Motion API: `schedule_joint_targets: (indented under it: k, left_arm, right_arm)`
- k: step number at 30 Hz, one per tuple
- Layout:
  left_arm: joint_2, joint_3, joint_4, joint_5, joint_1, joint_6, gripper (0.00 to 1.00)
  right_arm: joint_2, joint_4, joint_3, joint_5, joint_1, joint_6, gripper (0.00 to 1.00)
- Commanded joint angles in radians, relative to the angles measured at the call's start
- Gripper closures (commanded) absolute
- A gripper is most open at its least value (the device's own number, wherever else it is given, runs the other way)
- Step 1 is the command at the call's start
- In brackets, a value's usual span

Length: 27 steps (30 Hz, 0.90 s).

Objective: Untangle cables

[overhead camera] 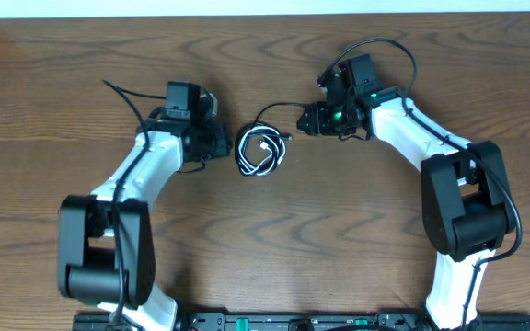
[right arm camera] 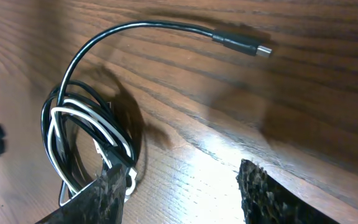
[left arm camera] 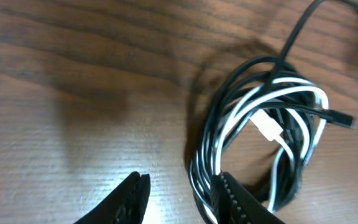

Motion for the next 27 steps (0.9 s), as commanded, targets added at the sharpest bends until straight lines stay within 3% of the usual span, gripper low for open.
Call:
schedule_joint_targets:
  k: [1,5,16,21,27]
  left_arm:
    - [0.030,-0.004,0.019,-0.017,-0.014,-0.008,0.61]
    - [0.037,-0.004,0.038,-0.017,-0.026,-0.005,0.57]
    - [0.037,-0.004,0.051,-0.062,-0.053,-0.005,0.54]
    - [0.066,-0.012,0.064,-0.126,-0.054,-0.013,0.54]
    - [0.104,-0.012,0.102,-0.008,-0.054,-0.013,0.53]
  right_arm:
    - [0.018,-0.002,0.018,0.000,0.022,0.005,0.46]
    - [0.018,-0.002,0.018,0.004,0.041,0.005,0.46]
    - [0.018,-0.020,0.017,0.114,0.129,0.039,0.63]
    - [0.018,-0.020,0.017,0.178,0.167,0.039,0.62]
    - [0.018,-0.012,0.017,0.281,0.185,0.039,0.60]
